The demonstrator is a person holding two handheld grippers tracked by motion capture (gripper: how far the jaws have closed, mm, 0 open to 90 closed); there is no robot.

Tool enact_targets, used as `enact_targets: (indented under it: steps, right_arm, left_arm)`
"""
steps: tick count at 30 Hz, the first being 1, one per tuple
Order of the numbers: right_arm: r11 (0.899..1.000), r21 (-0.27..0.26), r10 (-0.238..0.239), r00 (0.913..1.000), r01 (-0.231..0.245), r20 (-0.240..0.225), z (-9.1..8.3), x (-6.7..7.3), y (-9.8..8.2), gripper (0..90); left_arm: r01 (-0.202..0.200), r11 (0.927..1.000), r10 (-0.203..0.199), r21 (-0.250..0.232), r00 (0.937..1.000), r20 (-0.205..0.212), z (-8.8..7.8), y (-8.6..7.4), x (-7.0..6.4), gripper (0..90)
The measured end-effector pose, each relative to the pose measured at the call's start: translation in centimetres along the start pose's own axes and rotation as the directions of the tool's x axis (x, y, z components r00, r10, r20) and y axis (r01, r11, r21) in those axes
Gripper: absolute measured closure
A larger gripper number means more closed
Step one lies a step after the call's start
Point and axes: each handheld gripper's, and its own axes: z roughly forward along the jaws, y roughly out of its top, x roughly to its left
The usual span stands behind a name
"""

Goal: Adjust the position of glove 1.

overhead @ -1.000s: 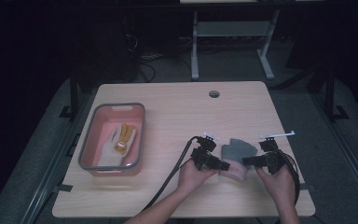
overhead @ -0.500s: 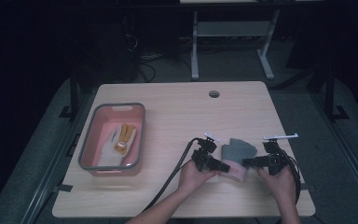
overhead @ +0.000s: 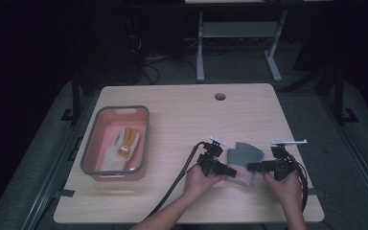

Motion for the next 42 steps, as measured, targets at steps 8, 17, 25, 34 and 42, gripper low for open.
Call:
enact_targets:
  steps: [8,17,25,34,42]
  right_arm:
    - [1.0,-0.013,0.018,0.9996,-0.018,-0.024,0.5,0.1,-0.1,58.2]
    - [0.999,-0.002,0.04,0.9963,-0.04,-0.076,0.9,-0.1,-0.1,70.1]
    - [1.0,-0.012,0.001,0.9969,-0.001,-0.079,0.8,0.3,0.0,78.1]
    - [1.0,-0.022,-0.017,0.9955,0.015,-0.093,0.3,0.4,0.1,78.7]
    - [0.998,-0.049,-0.043,0.9927,0.037,-0.113,-0.2,1.3,0.1,78.7]
  left_arm:
    - [0.006,0.9999,-0.006,0.013,0.9999,0.014,0.1,0.1,0.1,53.0]
    - [0.011,0.9999,-0.012,0.013,0.9983,0.056,0.2,0.0,0.4,60.4]
    - [0.046,0.9987,-0.044,-0.023,0.9946,0.094,0.1,-0.3,0.8,63.6]
    - [0.036,0.9989,-0.033,-0.031,0.9948,0.096,-0.3,-0.3,0.7,65.0]
    - [0.021,0.9982,-0.015,-0.056,0.9951,0.097,-1.6,-0.4,0.7,65.2]
